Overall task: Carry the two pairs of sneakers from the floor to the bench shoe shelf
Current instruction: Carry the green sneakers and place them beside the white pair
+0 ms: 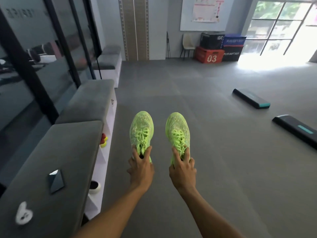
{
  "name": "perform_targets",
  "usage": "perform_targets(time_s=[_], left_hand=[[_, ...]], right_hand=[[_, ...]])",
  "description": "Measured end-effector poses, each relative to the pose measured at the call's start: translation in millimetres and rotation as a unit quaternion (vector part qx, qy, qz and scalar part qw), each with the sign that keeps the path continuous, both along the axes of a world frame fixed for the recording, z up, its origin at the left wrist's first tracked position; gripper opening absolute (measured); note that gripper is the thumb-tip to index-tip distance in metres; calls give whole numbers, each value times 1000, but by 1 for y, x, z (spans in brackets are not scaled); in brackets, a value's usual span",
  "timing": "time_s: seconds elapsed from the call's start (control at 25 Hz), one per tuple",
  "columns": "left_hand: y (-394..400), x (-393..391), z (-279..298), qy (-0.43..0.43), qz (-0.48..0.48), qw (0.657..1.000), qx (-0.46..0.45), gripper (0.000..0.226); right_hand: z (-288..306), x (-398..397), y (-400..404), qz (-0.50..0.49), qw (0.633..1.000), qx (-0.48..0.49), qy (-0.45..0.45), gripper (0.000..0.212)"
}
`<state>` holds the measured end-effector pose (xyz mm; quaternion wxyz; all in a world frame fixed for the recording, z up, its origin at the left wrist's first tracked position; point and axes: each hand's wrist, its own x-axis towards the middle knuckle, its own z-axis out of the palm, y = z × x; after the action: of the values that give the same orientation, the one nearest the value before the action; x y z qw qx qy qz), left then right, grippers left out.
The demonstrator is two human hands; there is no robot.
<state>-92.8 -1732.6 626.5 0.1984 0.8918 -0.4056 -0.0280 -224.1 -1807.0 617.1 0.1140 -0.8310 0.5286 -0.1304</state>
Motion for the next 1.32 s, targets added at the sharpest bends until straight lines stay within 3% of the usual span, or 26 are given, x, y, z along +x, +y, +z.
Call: perform_targets(time_s=[0.28,0.64,1.32], left_hand=[[-222,81,-6,-3,-19,1000,9,69],[-483,208,-2,38,61,997,-26,70],[-961,605,14,6,43,999,25,67]], right_hand=[[6,96,-221,-15,999,7,-28,71],[13,229,-489,40,998,35,-27,73],[14,627,-971,37,998,46,-39,74]])
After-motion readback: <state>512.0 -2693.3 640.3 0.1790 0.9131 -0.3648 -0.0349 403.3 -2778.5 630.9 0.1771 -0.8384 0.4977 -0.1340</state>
